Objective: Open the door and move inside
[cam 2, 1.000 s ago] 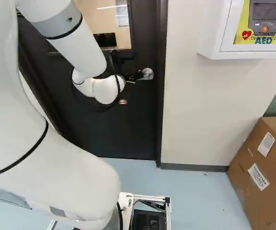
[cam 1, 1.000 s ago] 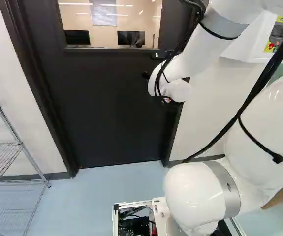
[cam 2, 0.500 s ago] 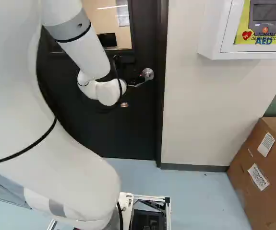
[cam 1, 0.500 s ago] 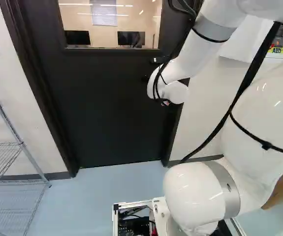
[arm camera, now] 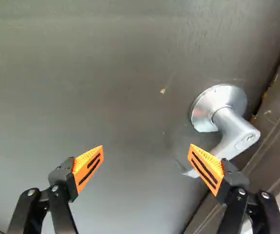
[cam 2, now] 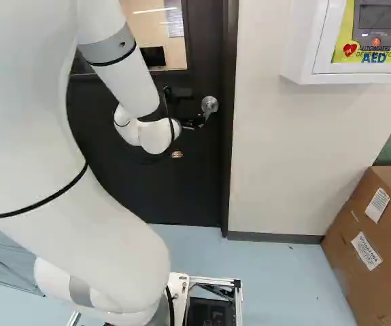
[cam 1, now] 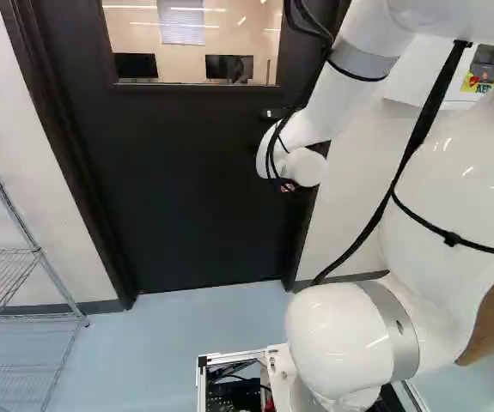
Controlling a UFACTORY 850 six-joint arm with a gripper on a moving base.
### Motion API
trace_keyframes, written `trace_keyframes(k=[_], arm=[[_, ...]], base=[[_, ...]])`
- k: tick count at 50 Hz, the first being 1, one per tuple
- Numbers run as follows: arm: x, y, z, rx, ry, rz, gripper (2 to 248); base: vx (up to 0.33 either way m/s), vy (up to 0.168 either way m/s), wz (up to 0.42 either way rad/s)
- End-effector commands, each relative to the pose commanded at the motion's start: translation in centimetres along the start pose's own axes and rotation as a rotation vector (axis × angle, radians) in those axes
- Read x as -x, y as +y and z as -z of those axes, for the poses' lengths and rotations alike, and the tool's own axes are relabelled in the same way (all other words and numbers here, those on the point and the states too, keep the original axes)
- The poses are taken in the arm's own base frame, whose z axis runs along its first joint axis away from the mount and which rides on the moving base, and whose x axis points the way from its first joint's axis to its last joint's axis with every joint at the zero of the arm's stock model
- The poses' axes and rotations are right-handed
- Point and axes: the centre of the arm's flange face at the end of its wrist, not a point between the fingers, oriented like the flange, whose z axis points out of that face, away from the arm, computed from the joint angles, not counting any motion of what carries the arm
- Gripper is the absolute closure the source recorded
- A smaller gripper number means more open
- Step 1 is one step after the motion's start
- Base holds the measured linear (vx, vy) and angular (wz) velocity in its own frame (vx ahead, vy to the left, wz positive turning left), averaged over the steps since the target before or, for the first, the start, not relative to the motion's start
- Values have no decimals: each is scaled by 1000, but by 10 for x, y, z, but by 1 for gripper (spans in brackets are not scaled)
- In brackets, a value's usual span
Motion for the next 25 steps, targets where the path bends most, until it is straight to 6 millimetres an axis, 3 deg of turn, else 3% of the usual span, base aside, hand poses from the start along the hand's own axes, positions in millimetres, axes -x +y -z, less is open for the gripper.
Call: trace_keyframes(k=[25], arm=[[22, 0, -7, 0, -54, 0, 3]], base=[[0, 0, 0]])
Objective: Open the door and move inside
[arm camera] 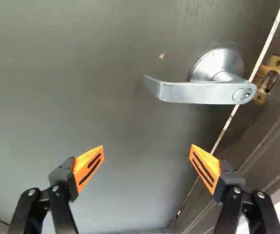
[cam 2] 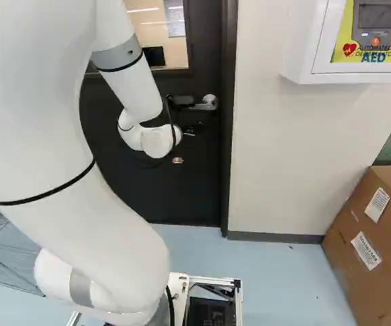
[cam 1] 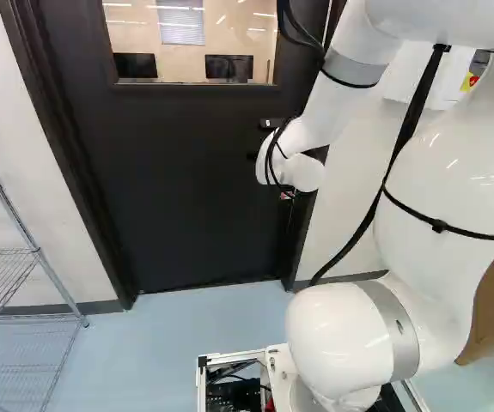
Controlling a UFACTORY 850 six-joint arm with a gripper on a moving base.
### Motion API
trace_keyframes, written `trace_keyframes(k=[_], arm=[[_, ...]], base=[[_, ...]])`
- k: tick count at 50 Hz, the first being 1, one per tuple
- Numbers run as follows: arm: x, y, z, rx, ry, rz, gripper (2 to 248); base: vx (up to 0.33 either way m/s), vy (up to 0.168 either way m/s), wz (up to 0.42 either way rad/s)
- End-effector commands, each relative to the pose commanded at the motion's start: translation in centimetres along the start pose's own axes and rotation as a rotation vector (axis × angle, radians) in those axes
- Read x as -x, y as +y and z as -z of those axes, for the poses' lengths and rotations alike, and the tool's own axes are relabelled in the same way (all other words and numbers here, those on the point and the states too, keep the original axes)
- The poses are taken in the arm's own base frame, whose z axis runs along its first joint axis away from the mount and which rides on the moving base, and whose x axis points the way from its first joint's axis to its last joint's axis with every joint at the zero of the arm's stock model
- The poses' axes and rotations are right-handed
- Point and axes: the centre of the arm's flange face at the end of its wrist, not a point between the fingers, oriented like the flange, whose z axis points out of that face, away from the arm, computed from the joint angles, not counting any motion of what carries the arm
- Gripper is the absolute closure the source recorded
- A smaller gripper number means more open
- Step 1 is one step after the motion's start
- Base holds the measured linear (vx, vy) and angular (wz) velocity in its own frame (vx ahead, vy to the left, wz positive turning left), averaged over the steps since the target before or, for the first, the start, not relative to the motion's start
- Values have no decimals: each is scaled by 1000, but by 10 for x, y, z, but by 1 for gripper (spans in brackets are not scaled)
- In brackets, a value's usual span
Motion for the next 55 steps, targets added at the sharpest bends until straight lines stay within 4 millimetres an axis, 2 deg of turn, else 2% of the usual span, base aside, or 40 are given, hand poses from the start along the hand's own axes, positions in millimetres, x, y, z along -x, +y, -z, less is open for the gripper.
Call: trace_keyframes(k=[17, 55], arm=[[0, 2, -6, 33, -9, -30, 3], [-2, -6, -63, 198, -89, -223, 3]], base=[[0, 0, 0], [0, 0, 0]])
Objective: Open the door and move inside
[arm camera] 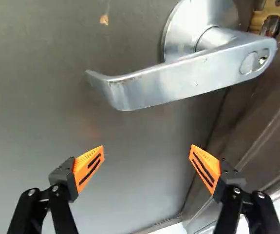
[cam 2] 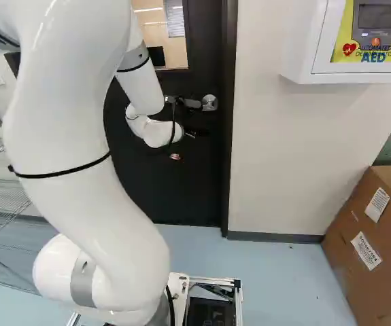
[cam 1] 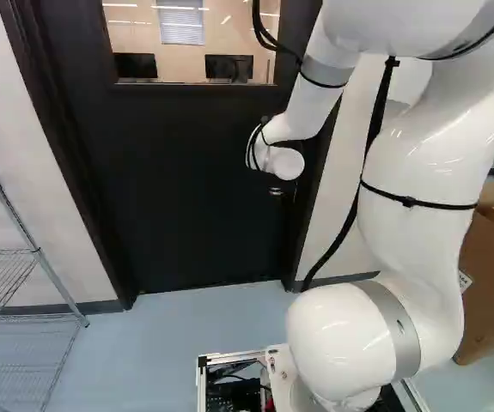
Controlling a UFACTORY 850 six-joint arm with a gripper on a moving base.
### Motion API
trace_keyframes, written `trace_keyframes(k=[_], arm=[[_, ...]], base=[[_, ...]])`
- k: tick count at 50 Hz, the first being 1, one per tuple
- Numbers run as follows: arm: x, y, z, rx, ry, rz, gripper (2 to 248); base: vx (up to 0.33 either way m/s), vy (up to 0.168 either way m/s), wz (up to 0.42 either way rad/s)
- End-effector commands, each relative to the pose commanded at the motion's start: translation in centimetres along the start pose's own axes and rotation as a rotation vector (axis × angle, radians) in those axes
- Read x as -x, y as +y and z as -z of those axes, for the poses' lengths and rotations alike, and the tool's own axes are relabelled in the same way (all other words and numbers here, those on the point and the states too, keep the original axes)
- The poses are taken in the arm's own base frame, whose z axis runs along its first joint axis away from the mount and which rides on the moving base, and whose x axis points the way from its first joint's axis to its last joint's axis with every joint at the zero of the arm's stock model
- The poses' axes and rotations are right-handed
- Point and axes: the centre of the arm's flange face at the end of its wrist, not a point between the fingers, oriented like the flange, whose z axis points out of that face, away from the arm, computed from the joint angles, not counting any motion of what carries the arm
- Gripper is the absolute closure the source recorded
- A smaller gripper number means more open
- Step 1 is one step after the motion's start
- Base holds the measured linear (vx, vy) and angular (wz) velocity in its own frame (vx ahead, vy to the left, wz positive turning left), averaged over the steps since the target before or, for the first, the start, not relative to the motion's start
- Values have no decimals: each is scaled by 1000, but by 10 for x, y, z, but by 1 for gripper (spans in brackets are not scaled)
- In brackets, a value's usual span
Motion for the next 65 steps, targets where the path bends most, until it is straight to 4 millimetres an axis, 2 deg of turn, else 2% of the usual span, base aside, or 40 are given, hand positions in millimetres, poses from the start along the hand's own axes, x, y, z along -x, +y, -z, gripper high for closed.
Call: trace_keyframes(k=[12, 65], arm=[[-1, -11, -20, 33, -19, -50, 3], [-16, -62, -113, -9, 25, -60, 3]], base=[[0, 0, 0], [0, 0, 0]])
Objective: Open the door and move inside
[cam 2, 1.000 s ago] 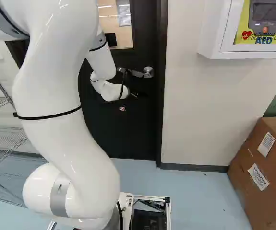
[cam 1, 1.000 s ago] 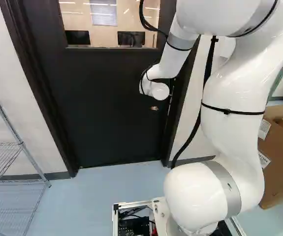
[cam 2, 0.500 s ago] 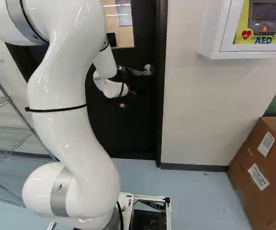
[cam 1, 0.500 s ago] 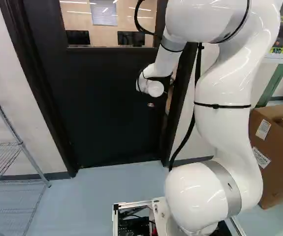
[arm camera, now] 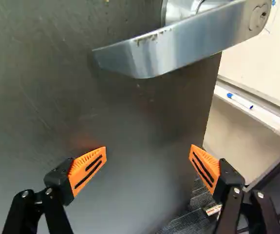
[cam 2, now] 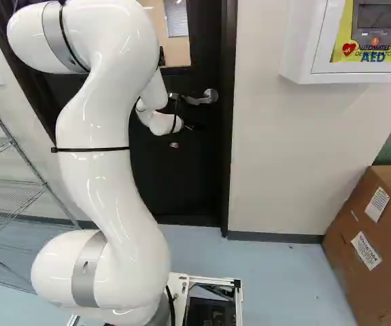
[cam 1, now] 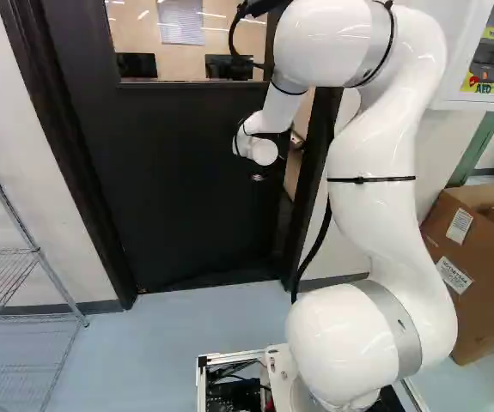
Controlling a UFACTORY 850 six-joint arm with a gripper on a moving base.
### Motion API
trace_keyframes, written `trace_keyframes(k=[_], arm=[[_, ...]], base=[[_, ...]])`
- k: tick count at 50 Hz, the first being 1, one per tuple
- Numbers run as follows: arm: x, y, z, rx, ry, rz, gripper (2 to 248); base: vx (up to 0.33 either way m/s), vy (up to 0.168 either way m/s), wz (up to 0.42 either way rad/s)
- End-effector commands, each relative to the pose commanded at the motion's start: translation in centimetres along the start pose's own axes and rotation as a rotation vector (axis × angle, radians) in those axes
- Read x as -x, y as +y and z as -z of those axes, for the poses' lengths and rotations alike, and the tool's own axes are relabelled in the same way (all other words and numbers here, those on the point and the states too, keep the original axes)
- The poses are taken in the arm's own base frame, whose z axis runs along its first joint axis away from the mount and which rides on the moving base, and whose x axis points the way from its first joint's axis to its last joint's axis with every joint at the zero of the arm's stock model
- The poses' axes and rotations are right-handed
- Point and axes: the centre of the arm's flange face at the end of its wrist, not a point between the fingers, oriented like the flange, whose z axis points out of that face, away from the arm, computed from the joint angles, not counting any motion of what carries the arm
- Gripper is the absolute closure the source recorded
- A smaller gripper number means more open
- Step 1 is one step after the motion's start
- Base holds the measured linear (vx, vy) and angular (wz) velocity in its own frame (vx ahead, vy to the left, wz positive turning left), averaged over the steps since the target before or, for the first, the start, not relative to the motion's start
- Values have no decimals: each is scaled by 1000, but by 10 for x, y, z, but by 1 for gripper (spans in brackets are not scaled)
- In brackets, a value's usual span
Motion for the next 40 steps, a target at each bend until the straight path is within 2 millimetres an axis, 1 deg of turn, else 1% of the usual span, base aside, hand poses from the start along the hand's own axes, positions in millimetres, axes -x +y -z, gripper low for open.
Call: trace_keyframes(k=[13, 40], arm=[[2, -20, -17, -29, 10, 8, 3], [12, -73, -33, -167, 21, 103, 3]], base=[[0, 0, 0], [0, 0, 0]])
